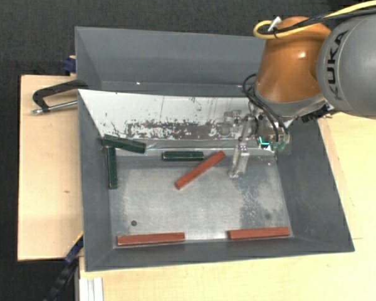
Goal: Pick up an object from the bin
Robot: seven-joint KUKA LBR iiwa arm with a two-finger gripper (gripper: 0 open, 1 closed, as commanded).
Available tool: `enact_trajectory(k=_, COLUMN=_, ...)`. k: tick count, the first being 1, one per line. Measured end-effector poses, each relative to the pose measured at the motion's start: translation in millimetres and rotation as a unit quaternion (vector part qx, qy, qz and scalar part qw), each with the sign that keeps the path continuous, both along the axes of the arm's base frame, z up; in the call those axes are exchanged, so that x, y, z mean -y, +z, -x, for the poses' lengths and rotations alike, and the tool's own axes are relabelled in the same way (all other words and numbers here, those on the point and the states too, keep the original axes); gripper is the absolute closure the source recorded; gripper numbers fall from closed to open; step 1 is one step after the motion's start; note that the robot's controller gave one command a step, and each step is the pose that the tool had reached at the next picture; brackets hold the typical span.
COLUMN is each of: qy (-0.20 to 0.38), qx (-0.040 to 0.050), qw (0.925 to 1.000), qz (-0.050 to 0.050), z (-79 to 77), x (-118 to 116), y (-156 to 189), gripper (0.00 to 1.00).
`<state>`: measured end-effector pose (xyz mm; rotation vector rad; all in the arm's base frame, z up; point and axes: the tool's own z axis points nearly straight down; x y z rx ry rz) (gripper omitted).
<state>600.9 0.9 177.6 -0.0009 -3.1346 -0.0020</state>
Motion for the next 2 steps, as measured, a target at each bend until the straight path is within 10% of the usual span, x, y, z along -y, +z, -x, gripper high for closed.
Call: enact_trajectory(k=2, qy=-0.020, qx=0.0073, qw=0.9998, qz=0.000, z=4.9, x=-9, y=-46, gripper=0.00)
